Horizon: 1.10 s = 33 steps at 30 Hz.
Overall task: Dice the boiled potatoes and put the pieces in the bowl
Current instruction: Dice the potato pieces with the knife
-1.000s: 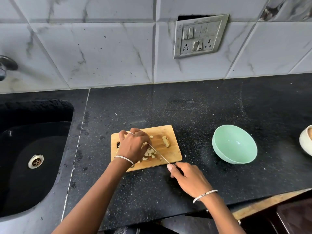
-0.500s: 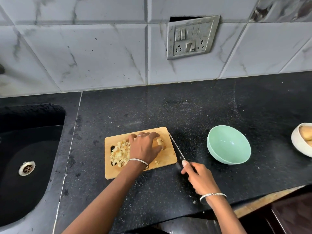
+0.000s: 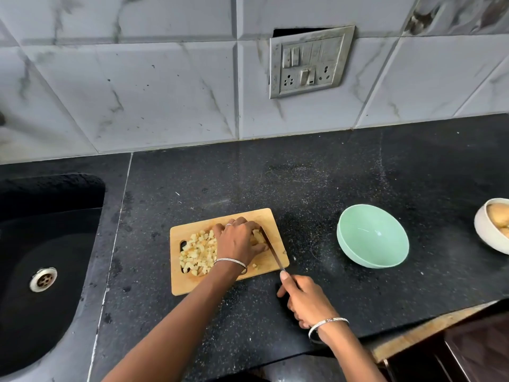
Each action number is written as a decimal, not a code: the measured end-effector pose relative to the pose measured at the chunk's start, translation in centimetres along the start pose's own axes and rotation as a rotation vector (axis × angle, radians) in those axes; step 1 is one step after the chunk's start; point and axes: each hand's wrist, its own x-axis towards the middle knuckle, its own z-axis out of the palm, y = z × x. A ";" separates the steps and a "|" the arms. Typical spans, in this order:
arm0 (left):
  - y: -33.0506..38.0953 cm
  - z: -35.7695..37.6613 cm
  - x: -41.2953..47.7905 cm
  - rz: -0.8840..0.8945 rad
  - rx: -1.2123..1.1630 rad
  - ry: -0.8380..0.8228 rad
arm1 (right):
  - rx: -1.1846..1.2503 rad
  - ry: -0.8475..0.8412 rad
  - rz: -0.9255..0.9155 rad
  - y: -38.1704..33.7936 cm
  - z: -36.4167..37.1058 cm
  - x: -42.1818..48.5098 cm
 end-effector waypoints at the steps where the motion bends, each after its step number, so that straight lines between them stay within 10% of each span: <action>1: -0.2 0.0 -0.1 -0.004 -0.004 0.002 | -0.011 0.004 -0.013 -0.1 0.1 0.0; 11: -1.4 -0.9 -1.0 -0.021 0.006 0.012 | -0.209 0.124 -0.230 -0.6 0.0 -0.4; 33: -2.4 -2.9 -1.7 -0.016 -0.021 0.062 | -0.017 0.079 -0.105 0.1 3.9 0.2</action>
